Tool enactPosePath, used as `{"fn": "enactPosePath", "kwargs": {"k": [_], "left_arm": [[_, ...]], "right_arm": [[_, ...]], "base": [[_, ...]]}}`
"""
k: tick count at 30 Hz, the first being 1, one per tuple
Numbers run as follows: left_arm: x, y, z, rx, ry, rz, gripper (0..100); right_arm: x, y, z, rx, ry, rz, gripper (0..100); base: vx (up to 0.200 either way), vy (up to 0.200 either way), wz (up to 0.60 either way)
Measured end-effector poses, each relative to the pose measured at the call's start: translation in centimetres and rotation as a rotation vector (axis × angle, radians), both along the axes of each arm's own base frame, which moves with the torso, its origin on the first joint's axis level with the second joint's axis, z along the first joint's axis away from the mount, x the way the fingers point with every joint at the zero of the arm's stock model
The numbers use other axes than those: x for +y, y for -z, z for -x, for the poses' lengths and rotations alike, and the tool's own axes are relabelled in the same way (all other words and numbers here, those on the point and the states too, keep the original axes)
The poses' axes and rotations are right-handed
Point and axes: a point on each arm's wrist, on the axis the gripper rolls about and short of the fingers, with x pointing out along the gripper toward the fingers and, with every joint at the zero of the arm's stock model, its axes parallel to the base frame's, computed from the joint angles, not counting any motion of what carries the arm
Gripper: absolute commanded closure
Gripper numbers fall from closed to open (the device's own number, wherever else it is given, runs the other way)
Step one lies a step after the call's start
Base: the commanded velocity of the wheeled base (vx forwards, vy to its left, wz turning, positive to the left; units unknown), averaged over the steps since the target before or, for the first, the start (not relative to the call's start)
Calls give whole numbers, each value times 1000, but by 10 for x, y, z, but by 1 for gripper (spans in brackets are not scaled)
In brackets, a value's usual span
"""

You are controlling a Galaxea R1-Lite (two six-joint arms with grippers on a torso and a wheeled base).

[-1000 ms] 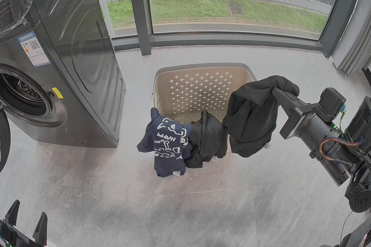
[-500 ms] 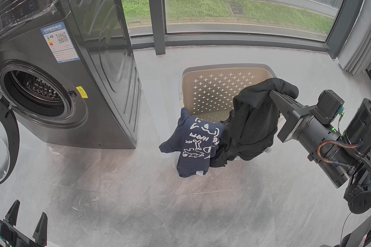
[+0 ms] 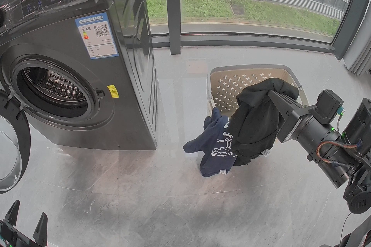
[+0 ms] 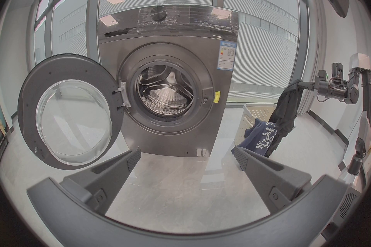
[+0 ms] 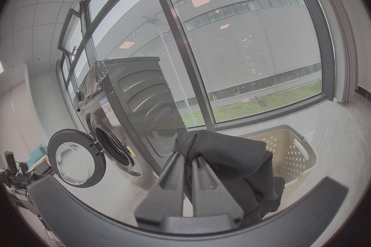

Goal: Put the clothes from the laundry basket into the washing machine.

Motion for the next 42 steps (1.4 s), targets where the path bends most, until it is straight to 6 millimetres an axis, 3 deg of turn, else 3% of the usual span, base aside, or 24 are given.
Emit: {"fn": "enactPosePath", "kwargs": {"k": [12,33,42], "left_arm": [[0,0,0,1,0,0,0],[0,0,0,0,1,0,0],[0,0,0,0,1,0,0]], "right_arm": [[0,0,0,0,0,0,100],[0,3,0,9,-1,8,100],[0,3,0,9,-1,8,100]], "base": [[0,50,0],[-200,0,0],[0,67,0]]}}
